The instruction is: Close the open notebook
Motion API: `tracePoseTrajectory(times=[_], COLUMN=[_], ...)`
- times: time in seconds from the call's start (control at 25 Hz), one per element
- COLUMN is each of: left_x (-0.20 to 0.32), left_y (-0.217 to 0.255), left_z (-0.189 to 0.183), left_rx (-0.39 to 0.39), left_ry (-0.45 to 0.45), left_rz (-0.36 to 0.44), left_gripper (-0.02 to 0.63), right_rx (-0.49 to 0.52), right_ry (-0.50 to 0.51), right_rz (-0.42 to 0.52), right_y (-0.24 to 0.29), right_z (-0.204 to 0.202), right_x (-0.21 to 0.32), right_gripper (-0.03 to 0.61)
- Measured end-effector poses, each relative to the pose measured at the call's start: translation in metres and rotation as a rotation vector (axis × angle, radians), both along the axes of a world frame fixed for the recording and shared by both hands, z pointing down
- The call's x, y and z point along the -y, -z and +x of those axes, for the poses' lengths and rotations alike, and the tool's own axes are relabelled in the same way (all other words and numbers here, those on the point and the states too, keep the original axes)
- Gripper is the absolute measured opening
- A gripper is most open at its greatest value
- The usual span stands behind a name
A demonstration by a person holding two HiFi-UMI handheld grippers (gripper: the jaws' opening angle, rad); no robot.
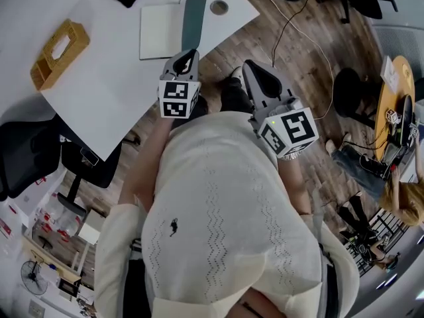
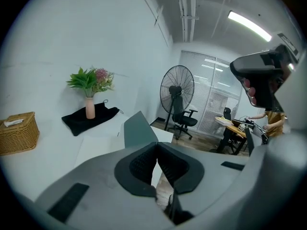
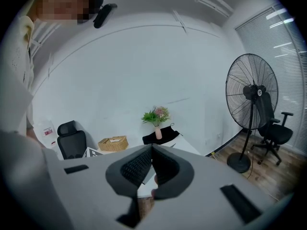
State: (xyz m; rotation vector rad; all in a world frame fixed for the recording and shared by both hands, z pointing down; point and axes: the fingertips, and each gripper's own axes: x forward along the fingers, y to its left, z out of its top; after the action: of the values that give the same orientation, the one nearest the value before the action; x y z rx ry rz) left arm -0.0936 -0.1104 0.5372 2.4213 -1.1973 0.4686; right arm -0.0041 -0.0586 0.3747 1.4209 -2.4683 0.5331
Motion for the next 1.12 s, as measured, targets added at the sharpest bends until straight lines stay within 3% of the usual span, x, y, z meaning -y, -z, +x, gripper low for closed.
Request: tracePoseTrajectory(times=[1.12], left_x=[0.004], left_y=[0.006], left_z=[-0.058], left_rx=[0.013], left_ry=[0.107], left_rz=[0.034], left_gripper=[0.017], right_rx=[-0.015], right_ry=[0.04], right_rz=[-0.014], right_y=[-0.004], right_z=[-0.033], right_x=[0.004], right_gripper=[0.002])
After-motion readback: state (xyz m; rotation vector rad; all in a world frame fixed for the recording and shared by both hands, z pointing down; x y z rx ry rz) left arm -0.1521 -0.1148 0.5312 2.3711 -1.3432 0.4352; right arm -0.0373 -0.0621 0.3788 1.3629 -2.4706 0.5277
